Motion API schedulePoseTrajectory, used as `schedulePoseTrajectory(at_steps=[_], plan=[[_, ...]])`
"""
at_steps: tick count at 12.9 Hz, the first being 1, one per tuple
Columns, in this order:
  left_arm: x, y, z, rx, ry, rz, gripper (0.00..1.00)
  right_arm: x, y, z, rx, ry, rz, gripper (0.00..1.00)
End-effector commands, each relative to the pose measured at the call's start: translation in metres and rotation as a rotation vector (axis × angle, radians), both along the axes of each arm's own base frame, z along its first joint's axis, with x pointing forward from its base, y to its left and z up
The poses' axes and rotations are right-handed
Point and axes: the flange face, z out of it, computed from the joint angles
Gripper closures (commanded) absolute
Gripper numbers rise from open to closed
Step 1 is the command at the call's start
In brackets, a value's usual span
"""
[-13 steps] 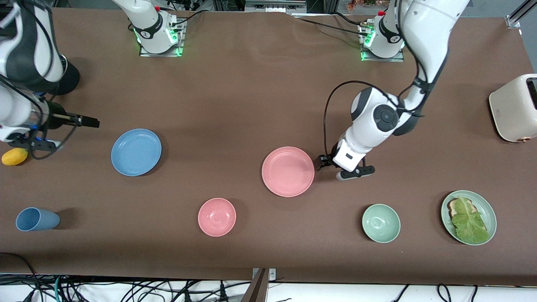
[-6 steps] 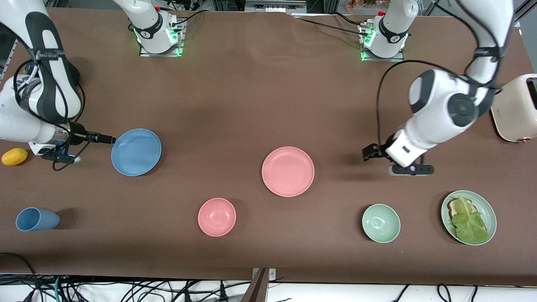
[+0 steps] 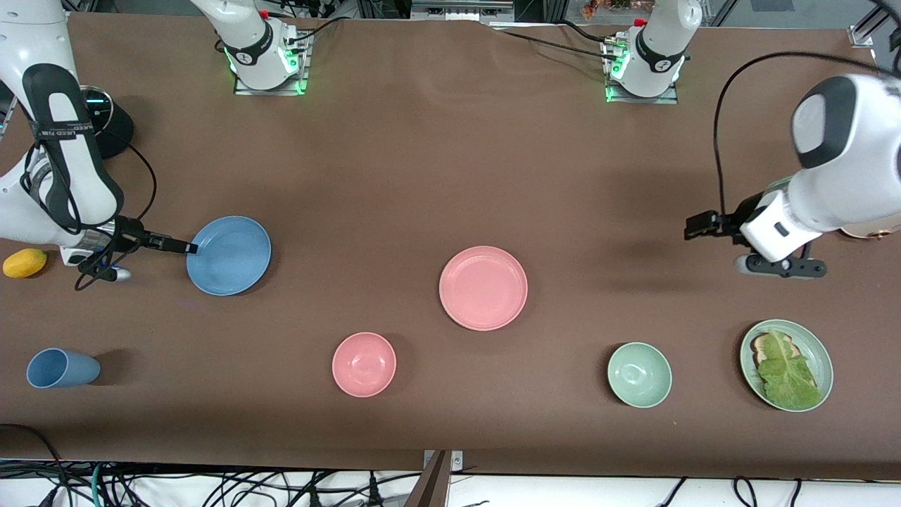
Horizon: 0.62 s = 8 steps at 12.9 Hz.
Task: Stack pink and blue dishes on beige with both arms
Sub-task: 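Return the left arm to rest while the right gripper reaches the blue plate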
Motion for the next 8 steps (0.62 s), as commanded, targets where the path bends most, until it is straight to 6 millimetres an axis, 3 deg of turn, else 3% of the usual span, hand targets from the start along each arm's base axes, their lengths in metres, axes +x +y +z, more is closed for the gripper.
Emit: schedulePoseTrajectory(at_steps=[1,3,5,6,8], plan=[[-0.003,0.018,0.052,0.024,0.042,0.007,0.00,0.005,-0.001,-0.011,0.034,-0.023,-0.015,0.37],[-0.007,0.014,0.087,0.067,0.035,0.020,0.00,0.006,-0.001,-0.016,0.039,-0.023,-0.013,0.56],[-0.011,0.020,0.118,0.128,-0.019,0.029,0.00,0.005,0.000,-0.022,0.041,-0.017,-0.002,0.98],[-0.018,0.032,0.136,0.116,-0.048,0.039,0.00,0.005,0.000,-0.025,0.041,-0.027,0.022,1.00],[-0.029,0.028,0.146,0.112,-0.042,0.032,0.00,0.006,-0.001,-0.028,0.037,-0.031,0.029,1.00]])
